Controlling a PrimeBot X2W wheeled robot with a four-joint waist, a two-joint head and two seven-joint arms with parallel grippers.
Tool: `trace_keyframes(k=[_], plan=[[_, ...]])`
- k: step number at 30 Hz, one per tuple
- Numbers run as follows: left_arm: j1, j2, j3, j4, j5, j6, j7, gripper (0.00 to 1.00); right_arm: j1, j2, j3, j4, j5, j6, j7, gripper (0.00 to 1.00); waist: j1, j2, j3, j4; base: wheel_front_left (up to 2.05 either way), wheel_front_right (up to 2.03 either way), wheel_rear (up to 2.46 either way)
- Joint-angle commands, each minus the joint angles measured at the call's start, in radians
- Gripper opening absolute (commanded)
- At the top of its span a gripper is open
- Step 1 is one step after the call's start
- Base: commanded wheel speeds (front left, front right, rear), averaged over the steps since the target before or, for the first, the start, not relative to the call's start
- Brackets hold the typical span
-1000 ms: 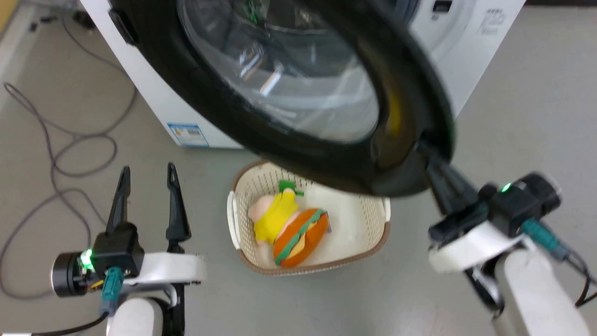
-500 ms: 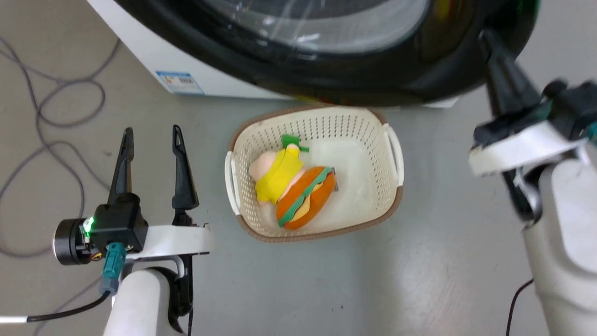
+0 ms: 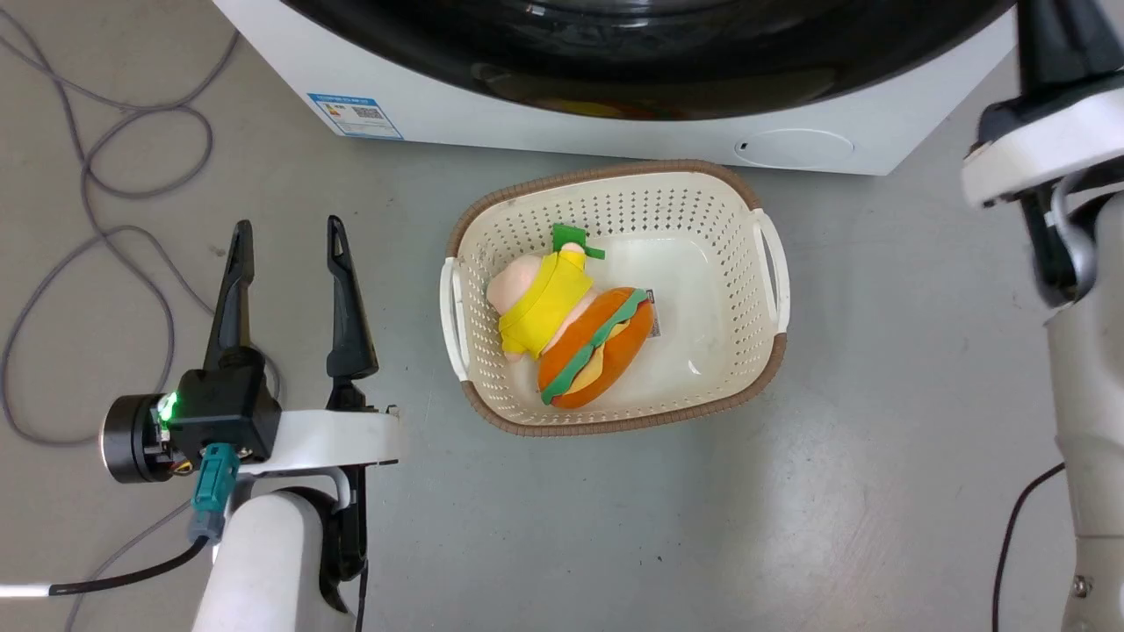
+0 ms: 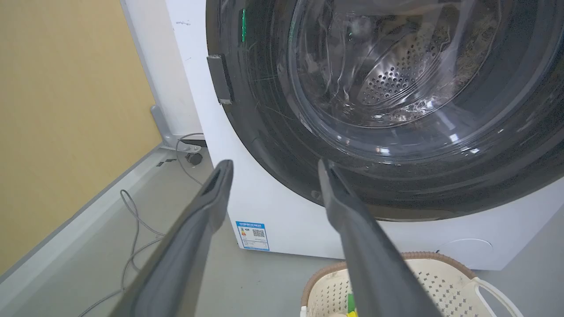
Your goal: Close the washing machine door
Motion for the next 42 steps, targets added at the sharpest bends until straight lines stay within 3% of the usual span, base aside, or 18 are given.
trace_keyframes(k=[1,11,25,26,27,29,42], plan=[[-0.013,-0.001,-0.001,-0.001,0.001,0.005,-0.005,1.00,-0.023,0.004,-0.016,0.010,-0.013,-0.002,-0.005,0.00,-0.0001,0.0000,0.000,0.002,0.00,0.00,0.00],[0.003,-0.002,0.001,0.015,-0.002,0.016,-0.005,1.00,0.012,0.018,-0.044,0.012,-0.041,-0.002,-0.005,0.00,-0.0001,0.0000,-0.047,-0.006,0.00,0.00,0.00],[0.125,0.002,0.036,0.074,0.023,0.003,-0.005,1.00,0.343,0.058,-0.088,-0.212,-0.033,-0.002,-0.005,0.00,-0.0001,0.0000,-0.278,-0.078,0.00,0.00,0.00],[0.134,0.003,0.038,0.077,0.024,0.003,-0.005,1.00,0.369,0.062,-0.087,-0.225,-0.033,-0.002,-0.005,0.11,-0.0001,0.0000,-0.294,-0.084,0.00,0.00,0.00],[0.144,0.004,0.041,0.080,0.025,0.003,-0.005,1.00,0.395,0.066,-0.085,-0.235,-0.035,-0.002,-0.005,0.35,-0.0001,0.0000,-0.313,-0.091,0.00,0.00,0.00],[0.165,0.005,0.044,0.084,0.027,0.003,-0.005,1.00,0.447,0.075,-0.082,-0.254,-0.041,-0.002,-0.005,1.00,-0.0001,0.0000,-0.342,-0.101,0.00,0.00,0.00],[0.263,0.006,0.039,0.091,0.031,-0.005,-0.005,1.00,0.728,0.126,-0.068,-0.328,-0.059,-0.002,-0.005,1.00,-0.0001,0.0000,-0.461,-0.119,0.00,0.00,0.00]])
